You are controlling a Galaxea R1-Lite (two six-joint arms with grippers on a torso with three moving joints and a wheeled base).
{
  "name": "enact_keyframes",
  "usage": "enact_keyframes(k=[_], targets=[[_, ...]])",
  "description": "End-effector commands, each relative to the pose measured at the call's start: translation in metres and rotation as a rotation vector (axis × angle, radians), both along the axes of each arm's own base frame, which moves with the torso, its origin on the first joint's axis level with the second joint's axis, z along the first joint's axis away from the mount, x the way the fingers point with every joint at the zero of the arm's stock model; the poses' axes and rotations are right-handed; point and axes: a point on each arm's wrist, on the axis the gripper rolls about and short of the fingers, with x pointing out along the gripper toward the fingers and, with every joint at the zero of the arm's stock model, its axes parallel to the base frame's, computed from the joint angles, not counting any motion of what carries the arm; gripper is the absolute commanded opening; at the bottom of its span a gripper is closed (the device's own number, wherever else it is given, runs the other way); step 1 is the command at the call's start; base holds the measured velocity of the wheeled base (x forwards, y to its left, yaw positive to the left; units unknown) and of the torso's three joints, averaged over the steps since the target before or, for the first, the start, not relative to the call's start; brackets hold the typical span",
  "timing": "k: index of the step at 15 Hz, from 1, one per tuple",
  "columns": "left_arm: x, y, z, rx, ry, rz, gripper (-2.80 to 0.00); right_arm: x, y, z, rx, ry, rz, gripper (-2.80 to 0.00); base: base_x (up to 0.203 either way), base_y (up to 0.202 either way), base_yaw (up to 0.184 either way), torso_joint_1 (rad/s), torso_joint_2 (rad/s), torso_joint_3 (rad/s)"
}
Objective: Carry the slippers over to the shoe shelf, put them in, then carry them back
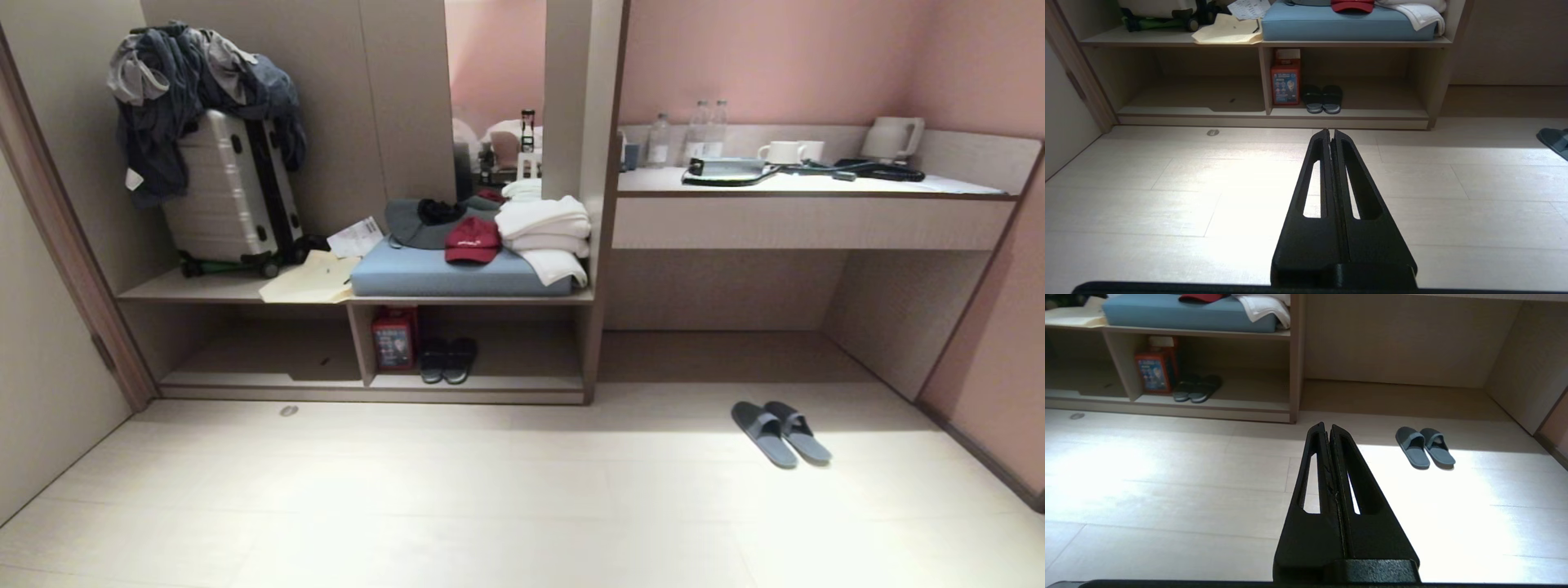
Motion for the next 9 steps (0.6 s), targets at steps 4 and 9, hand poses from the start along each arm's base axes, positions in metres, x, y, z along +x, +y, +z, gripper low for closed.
enact_keyframes(k=[4, 9], targets=[[0.0001, 0.0000, 0.0001, 0.000, 0.000, 0.001, -2.80, 0.0001, 0.0000, 0.0001, 0.000, 0.001, 0.001, -2.80, -0.195, 0.000, -0.001, 0.004, 0.00, 0.001], [0.0001, 0.0000, 0.0001, 0.000, 0.000, 0.001, -2.80, 0.0001, 0.0000, 0.0001, 0.000, 0.001, 0.001, -2.80, -0.196, 0.000, 0.000, 0.000, 0.00, 0.003]])
